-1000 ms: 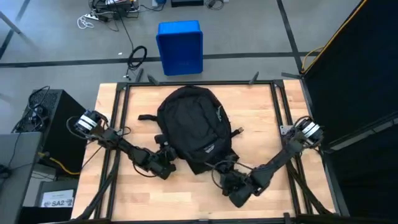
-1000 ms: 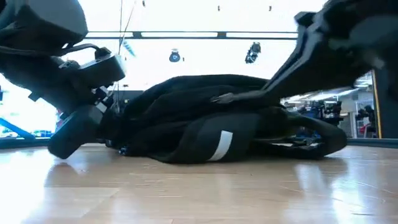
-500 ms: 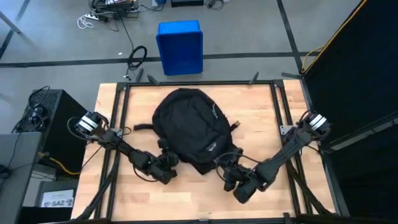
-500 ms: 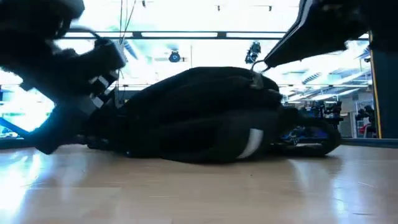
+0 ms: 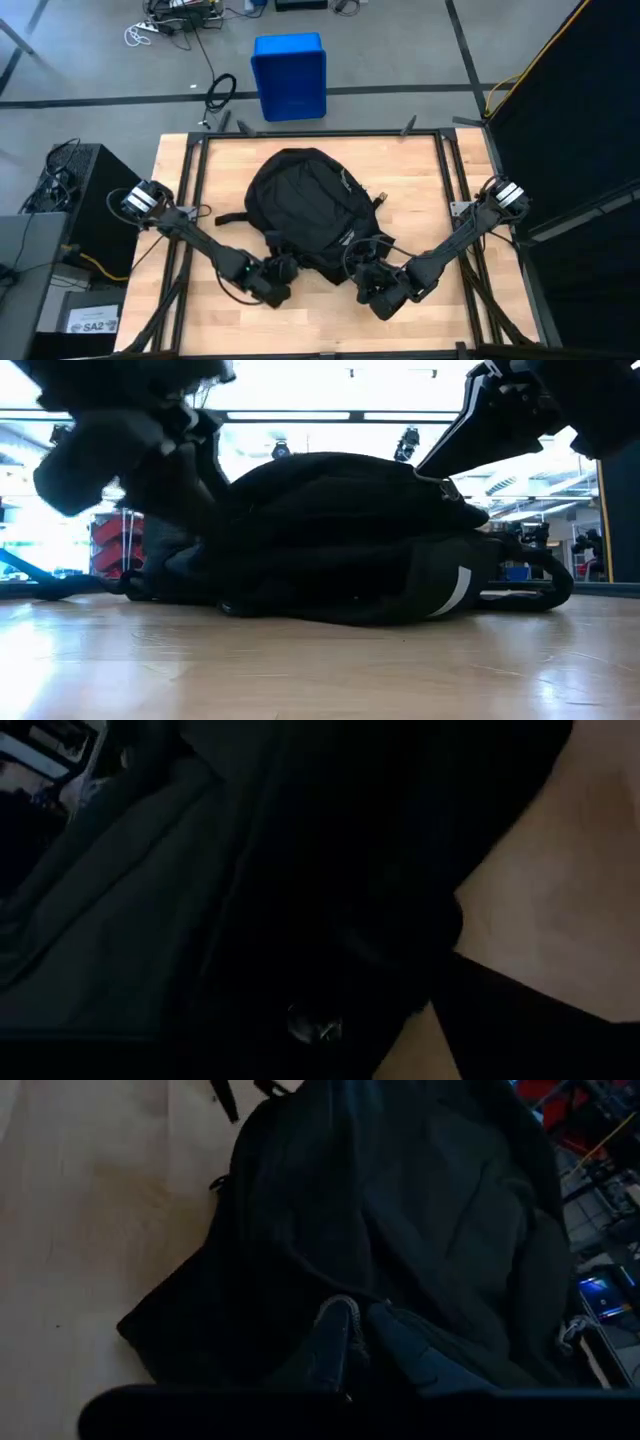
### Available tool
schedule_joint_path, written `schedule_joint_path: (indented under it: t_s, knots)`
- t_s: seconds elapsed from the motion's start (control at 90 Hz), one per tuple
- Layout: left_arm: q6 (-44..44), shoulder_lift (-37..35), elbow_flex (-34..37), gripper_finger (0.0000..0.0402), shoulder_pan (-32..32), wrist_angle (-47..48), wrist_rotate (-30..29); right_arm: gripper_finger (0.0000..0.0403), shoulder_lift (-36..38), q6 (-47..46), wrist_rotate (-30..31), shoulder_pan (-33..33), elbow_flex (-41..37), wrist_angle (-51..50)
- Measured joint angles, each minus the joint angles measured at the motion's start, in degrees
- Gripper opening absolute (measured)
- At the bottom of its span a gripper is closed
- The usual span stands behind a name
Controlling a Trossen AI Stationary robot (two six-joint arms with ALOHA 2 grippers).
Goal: Unpack backpack
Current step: Open the backpack
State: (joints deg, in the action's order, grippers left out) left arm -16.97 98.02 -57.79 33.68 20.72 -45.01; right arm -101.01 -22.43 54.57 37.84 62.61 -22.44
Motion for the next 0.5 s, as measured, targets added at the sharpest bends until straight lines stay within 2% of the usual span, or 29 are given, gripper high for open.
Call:
schedule_joint_path:
  t_s: [0.322, 0.411, 0.5]
  knots:
    - [0.06, -0.07, -4.8, 0.0218, 1.42, 5.72, -3.3, 0.0, -0.04, 0.06, -0.2, -0.15, 0.0, 0.08]
    - [2.38, -0.07, -5.82, 0.0218, 1.7, 1.92, -4.14, 0.0, -0.07, 0.07, -0.28, -0.32, 0.0, 0.09]
    - [8.67, -0.15, -5.97, 0.0218, 1.67, -5.29, -4.44, 0.0, -0.07, 0.09, -0.39, -0.69, 0.0, 0.1]
